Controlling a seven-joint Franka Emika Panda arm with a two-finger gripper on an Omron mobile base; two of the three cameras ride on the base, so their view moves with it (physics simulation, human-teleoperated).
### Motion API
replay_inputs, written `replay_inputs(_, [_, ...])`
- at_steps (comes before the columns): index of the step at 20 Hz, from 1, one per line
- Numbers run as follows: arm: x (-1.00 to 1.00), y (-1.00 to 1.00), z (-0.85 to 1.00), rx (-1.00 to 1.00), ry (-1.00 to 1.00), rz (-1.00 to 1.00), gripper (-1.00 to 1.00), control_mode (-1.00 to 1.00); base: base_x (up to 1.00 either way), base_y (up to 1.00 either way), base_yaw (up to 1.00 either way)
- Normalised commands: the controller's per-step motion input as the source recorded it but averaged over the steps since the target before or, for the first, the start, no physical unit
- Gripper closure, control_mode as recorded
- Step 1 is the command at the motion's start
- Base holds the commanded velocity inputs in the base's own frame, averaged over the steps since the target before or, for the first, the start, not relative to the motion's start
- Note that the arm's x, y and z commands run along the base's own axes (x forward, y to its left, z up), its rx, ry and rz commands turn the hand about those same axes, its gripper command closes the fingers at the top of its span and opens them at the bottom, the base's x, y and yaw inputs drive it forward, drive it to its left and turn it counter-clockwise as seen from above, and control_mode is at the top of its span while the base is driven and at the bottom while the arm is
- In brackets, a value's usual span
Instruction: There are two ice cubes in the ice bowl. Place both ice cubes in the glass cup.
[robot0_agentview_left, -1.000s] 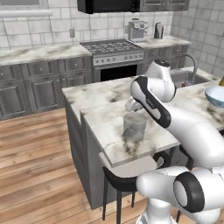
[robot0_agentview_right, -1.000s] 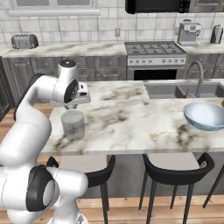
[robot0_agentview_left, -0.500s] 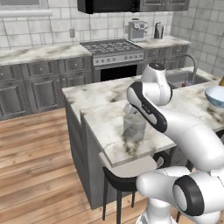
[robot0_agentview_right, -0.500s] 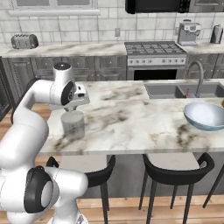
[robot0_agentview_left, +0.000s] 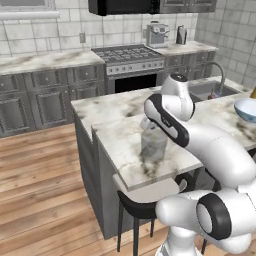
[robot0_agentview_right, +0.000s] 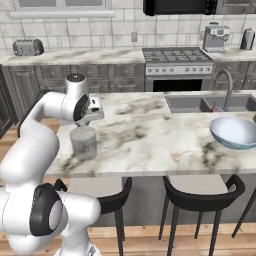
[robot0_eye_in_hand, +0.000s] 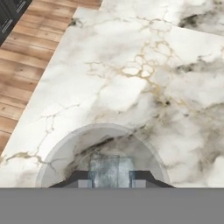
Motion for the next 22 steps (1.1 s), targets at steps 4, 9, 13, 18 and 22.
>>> replay_inputs(4, [0.24,0.18,-0.10,0.00,0.00,0.00,-1.00,-1.00,0.00,0.00,0.00])
replay_inputs(9, [0.10,0.04,-0.01,0.01,0.00,0.00,-1.00,-1.00,0.00,0.00,0.00])
replay_inputs(13, [0.00,0.00,0.00,0.00,0.00,0.00,-1.00,-1.00,0.00,0.00,0.00])
replay_inputs(18, [-0.58,0.00,0.09,0.00,-0.01,0.00,-1.00,-1.00,0.00,0.00,0.00])
replay_inputs(22, [-1.00,-0.24,0.30,0.05,-0.06,0.00,-1.00,-1.00,0.00,0.00,0.00])
